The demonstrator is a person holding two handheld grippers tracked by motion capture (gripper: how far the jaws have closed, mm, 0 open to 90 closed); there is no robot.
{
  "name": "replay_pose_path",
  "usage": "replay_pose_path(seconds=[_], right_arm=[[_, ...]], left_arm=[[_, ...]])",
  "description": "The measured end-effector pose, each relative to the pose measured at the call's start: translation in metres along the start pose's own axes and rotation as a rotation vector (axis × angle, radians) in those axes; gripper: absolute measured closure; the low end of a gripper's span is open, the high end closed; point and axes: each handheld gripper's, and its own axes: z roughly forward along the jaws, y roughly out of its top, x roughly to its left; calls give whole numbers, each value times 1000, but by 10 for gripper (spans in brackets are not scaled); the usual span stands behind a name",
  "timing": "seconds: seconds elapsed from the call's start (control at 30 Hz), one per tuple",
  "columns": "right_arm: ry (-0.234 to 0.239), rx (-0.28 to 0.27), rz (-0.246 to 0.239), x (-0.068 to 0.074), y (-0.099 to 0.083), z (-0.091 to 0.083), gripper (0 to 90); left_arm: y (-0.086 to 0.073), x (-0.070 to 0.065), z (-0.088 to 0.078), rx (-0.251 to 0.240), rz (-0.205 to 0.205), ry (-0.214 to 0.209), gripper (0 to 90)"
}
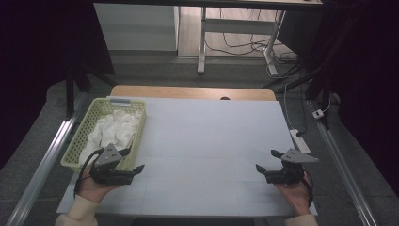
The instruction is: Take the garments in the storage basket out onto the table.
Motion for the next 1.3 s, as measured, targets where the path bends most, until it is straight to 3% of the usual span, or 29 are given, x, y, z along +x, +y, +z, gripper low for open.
replay_pose_path(seconds=[0.1,0.23,0.53,0.9,1.3], right_arm=[[7,1,0,2,0,-1,126],[10,23,-39,5,0,4,130],[26,30,-51,13,0,7,135],[7,-2,-15,11,0,2,140],[0,25,-25,13,-5,2,153]], left_arm=[[-2,3,-1,1,-8,0,217],[-5,5,0,8,-17,6,216],[-3,3,-3,-3,-2,-2,208],[-3,2,-3,-5,-9,-8,205],[9,0,-7,-9,-11,12,210]])
